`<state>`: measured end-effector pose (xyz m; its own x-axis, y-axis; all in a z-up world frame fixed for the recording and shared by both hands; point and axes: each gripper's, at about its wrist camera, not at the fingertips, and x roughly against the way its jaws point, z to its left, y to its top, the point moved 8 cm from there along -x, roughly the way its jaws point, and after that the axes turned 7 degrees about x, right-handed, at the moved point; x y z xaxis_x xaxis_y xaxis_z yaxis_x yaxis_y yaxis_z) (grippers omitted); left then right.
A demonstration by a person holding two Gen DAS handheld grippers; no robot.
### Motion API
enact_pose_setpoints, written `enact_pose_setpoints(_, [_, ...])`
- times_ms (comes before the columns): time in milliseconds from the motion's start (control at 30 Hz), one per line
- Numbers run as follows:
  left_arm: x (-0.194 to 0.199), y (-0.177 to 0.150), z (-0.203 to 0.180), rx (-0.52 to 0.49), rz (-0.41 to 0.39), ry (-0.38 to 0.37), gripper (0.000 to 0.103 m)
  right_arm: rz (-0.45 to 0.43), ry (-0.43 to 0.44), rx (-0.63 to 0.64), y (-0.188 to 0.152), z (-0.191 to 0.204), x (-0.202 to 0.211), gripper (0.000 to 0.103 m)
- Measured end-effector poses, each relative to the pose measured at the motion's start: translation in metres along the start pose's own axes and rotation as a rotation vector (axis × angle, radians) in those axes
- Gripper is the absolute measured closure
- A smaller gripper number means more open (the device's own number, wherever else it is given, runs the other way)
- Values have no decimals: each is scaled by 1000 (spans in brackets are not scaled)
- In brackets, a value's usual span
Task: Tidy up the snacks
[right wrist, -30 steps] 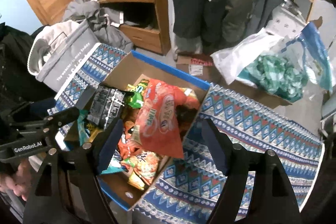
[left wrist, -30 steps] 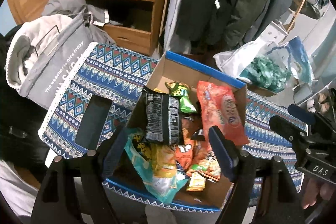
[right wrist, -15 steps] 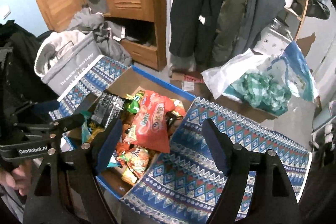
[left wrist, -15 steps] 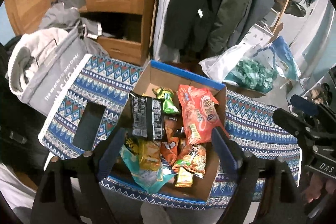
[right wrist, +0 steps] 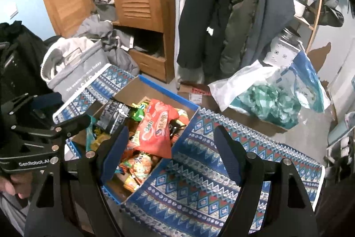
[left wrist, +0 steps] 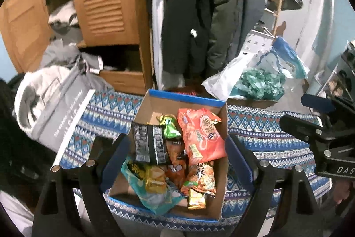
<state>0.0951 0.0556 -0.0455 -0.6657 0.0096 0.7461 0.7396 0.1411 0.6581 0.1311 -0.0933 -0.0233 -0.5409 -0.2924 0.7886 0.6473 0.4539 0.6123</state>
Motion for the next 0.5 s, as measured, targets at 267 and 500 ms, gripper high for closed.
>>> enact_pose_setpoints(267, [3, 8, -19, -58, -17, -2, 15, 8, 3, -16, -5, -10, -5, 25])
enact_pose_setpoints(500, [1, 12, -18, -39, -26, 19, 15, 28, 4, -49, -13, -20, -8, 25])
